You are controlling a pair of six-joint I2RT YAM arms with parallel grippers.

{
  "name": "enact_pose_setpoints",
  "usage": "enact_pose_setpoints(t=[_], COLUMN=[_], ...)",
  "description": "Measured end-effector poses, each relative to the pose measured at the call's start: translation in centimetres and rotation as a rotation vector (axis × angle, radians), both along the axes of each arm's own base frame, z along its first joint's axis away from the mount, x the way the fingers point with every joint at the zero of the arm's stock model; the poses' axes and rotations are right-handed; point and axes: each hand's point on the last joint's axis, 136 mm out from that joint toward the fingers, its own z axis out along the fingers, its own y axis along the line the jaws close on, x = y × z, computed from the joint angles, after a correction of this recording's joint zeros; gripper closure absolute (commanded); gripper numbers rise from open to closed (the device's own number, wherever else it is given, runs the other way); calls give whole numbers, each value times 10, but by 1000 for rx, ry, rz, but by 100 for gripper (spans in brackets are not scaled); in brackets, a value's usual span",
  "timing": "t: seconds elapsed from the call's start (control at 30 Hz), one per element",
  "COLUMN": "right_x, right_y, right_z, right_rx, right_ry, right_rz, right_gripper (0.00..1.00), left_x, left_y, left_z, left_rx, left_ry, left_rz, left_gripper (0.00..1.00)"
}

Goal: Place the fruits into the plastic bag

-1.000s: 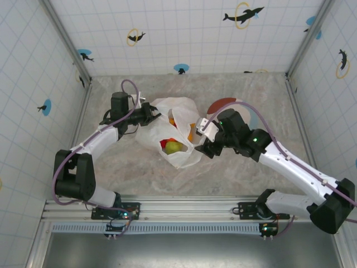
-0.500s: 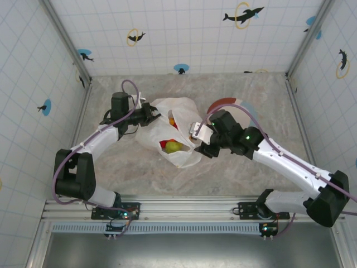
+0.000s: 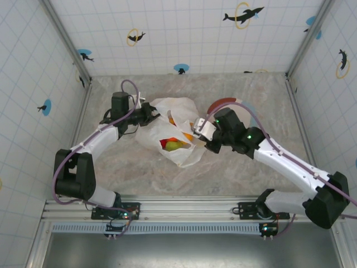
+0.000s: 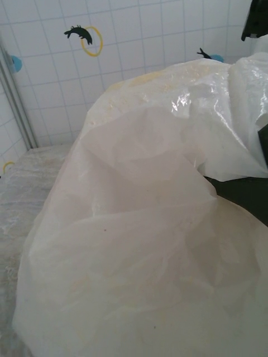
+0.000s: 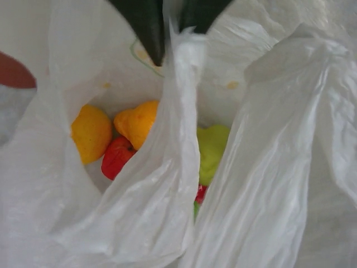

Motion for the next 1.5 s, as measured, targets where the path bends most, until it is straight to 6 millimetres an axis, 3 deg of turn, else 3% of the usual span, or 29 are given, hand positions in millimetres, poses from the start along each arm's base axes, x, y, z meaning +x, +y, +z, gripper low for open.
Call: enact_pose_setpoints(t=[0.07, 0.3, 0.47, 0.63, 0.73, 0.8, 0.93, 1.07, 1.23, 1.5], right_x=[5, 18, 27, 40, 52, 59, 65, 66, 69, 73], right_y=[-2, 12, 28, 30, 24, 20, 18, 18, 15, 11], right_z=[3, 19, 36, 36, 35, 32, 25, 23, 24, 27], right_rx=[75, 384, 558, 634, 669, 687, 698, 704, 717, 739], right_ry=[23, 158, 255, 339, 376, 401, 448, 478, 489, 495], right_rz=[-38, -140, -188, -260, -307, -333, -356, -357, -358, -358], right_gripper=[99, 100, 100, 100, 100, 100, 100, 100, 100, 100], left_x=[4, 15, 25, 9, -17, -43, -95, -147, -180, -203], left_y=[2, 23, 46, 56, 27, -8, -65, -100, -107, -85], left_z=[0, 12, 44, 86, 108, 113, 99, 82, 61, 40], left_rx=[21, 97, 175, 319, 412, 452, 535, 592, 681, 800], left_ry=[-18, -95, -220, -419, -576, -670, -801, -939, -1054, -1163], left_rz=[15, 92, 169, 219, 149, 37, -197, -418, -624, -852], left_gripper=[76, 41, 28, 22, 22, 22, 24, 27, 27, 28])
